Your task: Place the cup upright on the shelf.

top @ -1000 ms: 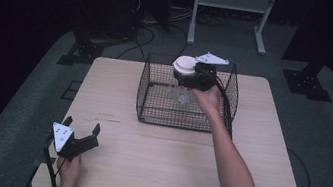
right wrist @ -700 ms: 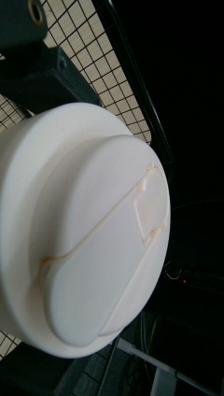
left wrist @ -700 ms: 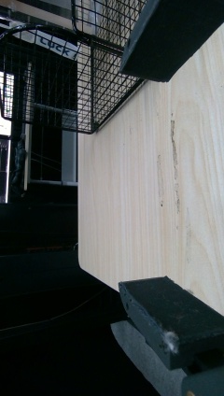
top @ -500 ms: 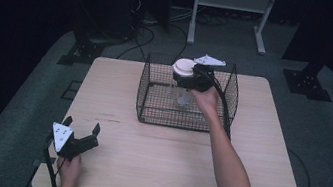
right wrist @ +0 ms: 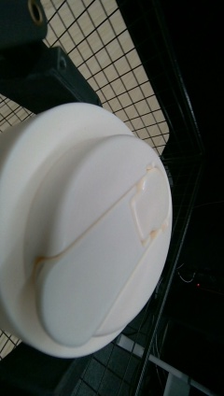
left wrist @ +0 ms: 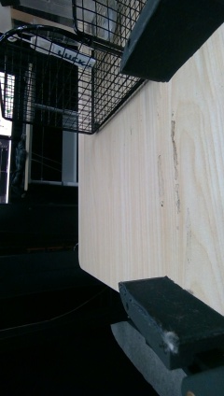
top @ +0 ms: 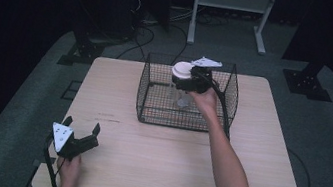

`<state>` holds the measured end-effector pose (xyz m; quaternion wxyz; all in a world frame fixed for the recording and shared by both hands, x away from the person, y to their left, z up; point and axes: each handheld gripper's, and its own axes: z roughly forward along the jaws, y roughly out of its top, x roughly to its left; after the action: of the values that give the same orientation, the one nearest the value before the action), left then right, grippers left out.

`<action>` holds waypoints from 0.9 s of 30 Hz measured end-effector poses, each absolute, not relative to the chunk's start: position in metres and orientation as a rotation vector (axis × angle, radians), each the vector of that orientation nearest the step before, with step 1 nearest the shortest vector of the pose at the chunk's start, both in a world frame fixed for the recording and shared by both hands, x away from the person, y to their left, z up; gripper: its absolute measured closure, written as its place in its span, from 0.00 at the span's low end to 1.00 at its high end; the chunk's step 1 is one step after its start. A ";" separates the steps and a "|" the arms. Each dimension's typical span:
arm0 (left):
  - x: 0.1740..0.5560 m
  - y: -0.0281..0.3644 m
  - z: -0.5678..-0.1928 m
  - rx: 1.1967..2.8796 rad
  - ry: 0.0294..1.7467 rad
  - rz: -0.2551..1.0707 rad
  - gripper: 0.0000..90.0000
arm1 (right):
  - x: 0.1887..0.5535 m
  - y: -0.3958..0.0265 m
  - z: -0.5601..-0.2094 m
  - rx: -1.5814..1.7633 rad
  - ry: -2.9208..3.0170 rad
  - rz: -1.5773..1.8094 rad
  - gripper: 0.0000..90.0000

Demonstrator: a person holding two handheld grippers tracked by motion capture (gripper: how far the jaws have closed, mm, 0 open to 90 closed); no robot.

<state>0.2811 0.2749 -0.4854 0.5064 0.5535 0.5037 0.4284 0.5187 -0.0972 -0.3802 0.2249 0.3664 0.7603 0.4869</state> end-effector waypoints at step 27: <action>0.281 0.274 -0.485 1.341 1.211 1.036 0.00 | 0.515 -0.107 -0.381 1.015 2.123 1.359 0.05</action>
<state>0.2809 0.2744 -0.4854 0.5050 0.5557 0.5020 0.4292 0.5152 -0.1075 -0.3814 0.2108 0.3651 0.7638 0.4888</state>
